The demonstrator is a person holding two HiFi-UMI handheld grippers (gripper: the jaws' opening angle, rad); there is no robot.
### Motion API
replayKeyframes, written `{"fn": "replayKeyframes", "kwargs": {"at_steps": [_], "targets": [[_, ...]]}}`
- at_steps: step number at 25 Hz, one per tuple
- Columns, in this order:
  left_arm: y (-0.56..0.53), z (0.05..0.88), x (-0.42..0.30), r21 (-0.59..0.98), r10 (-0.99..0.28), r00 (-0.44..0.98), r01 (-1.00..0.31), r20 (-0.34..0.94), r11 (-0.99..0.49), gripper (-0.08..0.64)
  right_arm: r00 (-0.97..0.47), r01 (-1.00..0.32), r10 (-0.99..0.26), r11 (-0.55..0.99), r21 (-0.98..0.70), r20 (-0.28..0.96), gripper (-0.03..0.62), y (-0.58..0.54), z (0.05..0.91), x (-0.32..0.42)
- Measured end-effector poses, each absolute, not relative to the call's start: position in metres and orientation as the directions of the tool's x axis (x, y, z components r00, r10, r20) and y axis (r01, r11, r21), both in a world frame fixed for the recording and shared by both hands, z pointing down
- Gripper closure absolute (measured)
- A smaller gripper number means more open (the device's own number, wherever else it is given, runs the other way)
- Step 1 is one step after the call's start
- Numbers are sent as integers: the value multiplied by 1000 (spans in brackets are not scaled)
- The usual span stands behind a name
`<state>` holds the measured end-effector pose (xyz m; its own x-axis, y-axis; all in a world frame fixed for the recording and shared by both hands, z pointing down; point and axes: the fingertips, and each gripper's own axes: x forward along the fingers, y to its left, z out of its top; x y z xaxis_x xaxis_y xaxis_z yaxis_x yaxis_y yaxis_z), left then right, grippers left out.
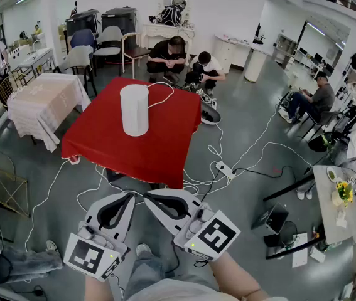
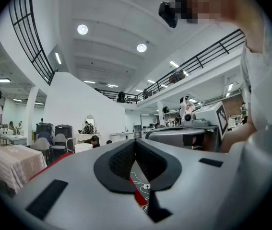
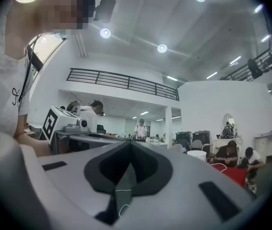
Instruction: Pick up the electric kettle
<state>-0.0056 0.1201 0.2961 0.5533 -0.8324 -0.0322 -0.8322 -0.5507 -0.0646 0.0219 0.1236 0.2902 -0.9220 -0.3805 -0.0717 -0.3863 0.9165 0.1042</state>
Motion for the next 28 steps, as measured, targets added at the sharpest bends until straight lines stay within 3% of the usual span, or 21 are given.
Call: {"fn": "replayKeyframes", "kwargs": {"at_steps": [16, 28], "targets": [[95, 307, -13, -39, -842, 540, -841, -10, -539, 551, -927, -373, -368, 925, 77, -69, 584, 98, 301, 13], [11, 322, -50, -45, -827, 563, -826, -5, -562, 551, -925, -372, -368, 928, 25, -89, 584, 19, 315, -22]]}}
